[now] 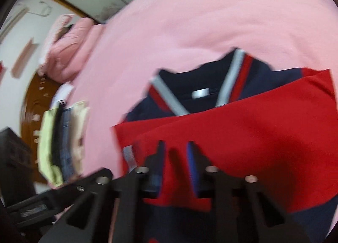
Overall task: Fold large clothes
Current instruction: 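Fold the held sleeve across the body over the first sleeve, release right gripper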
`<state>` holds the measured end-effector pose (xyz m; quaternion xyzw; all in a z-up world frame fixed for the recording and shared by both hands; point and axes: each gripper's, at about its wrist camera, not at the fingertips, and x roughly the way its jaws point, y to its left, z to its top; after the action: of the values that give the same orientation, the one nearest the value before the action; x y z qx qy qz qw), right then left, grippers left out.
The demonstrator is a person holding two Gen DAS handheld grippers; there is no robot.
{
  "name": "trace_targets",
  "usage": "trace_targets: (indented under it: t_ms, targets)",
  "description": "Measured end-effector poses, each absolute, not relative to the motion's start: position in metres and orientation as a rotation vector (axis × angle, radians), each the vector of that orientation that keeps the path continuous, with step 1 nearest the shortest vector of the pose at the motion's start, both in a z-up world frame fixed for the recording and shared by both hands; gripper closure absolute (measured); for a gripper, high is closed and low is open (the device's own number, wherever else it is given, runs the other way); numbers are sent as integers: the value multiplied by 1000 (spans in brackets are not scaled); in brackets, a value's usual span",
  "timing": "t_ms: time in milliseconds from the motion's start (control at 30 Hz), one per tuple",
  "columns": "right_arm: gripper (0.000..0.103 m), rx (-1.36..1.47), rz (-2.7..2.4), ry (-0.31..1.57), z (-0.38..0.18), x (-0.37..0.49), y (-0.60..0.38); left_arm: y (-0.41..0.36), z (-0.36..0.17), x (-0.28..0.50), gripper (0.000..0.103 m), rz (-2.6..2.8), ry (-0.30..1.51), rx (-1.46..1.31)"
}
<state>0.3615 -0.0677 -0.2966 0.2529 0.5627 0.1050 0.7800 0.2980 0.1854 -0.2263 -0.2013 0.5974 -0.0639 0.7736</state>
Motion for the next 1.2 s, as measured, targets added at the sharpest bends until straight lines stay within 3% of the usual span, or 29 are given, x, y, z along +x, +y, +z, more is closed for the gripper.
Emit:
trace_targets:
  t_ms: [100, 167, 200, 233, 567, 700, 900, 1033, 1200]
  targets:
    - [91, 568, 241, 1221, -306, 371, -90, 171, -240, 315, 70, -92, 1331, -450]
    - [91, 534, 224, 1195, -310, 375, -106, 170, -253, 322, 94, -9, 1335, -435]
    - [92, 505, 187, 1181, -314, 377, -114, 169, -259, 324, 94, 15, 1334, -419]
    - [102, 479, 118, 1169, -319, 378, -135, 175, -264, 324, 94, 13, 1328, -463]
    - [103, 442, -267, 1078, -307, 352, -261, 177, -262, 328, 93, 45, 1320, -469]
    - [103, 459, -50, 962, -277, 343, -240, 176, -267, 327, 93, 46, 1307, -502]
    - [103, 578, 286, 1121, -313, 349, -163, 176, -272, 327, 93, 28, 1299, -471]
    - [103, 578, 263, 1184, -345, 349, -143, 168, -279, 331, 93, 19, 1300, -495]
    - [103, 581, 64, 1121, -346, 321, -183, 184, -290, 317, 94, 17, 1295, -549]
